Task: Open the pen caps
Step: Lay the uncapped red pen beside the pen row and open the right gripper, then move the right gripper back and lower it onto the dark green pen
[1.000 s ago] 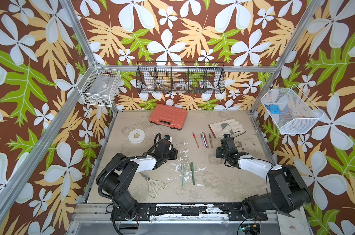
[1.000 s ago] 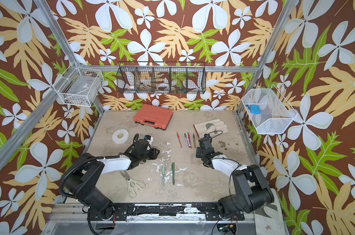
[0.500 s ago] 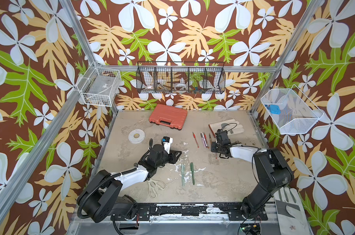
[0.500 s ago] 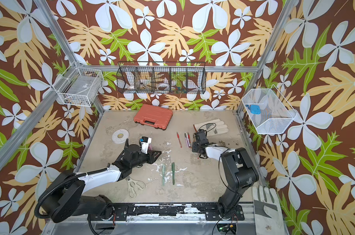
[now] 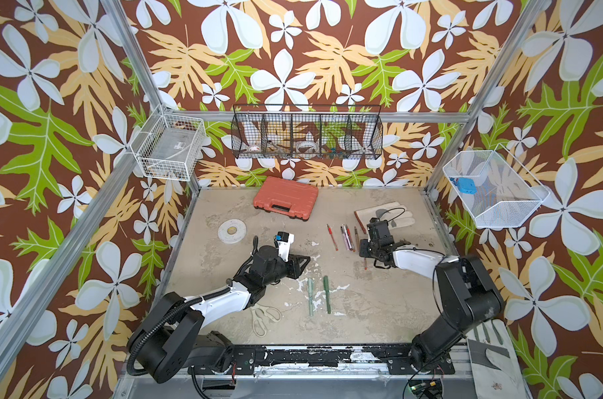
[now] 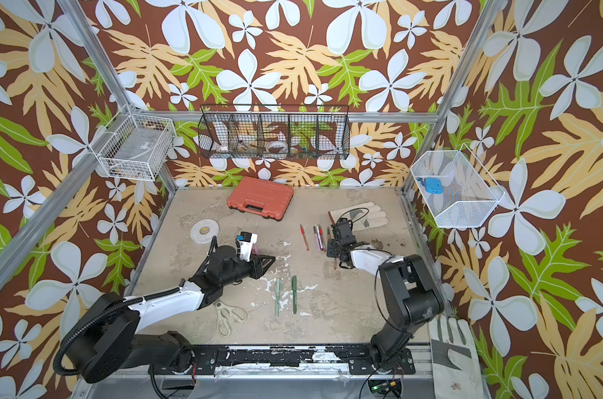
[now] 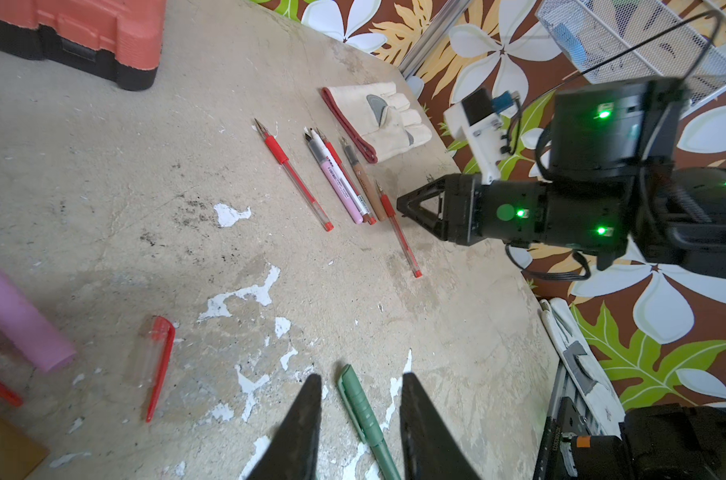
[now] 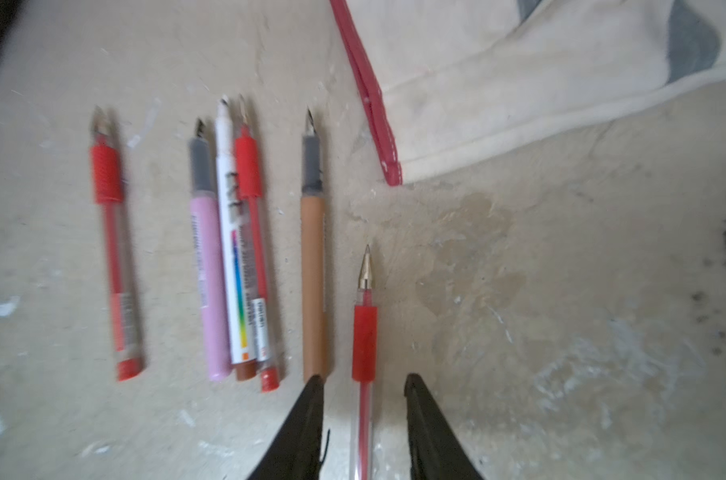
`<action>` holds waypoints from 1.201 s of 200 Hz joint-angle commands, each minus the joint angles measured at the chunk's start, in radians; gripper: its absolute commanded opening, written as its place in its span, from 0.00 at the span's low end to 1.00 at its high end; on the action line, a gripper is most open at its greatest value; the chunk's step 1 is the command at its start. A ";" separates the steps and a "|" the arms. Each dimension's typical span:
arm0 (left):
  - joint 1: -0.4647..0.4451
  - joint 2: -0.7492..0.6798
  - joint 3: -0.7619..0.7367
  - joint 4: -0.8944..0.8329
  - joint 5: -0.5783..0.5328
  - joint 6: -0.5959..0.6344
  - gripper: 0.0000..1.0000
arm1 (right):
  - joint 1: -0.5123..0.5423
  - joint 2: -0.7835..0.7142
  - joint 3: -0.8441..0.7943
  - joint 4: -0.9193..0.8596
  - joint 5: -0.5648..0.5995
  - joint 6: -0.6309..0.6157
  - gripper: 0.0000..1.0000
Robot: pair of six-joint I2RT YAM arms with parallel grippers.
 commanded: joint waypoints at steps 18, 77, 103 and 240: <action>-0.017 -0.031 -0.001 0.024 0.013 -0.023 0.34 | 0.014 -0.236 -0.044 -0.056 -0.039 -0.006 0.46; -0.044 -0.190 -0.042 -0.031 0.054 -0.115 0.37 | 0.214 -0.549 -0.084 -0.290 0.025 0.039 0.47; -0.044 -0.351 -0.119 -0.074 0.077 -0.197 0.37 | 0.290 -0.644 -0.130 -0.350 0.030 0.079 0.48; -0.043 -0.606 -0.228 -0.417 0.031 -0.257 0.47 | 0.842 -0.208 -0.120 -0.256 0.206 0.323 0.51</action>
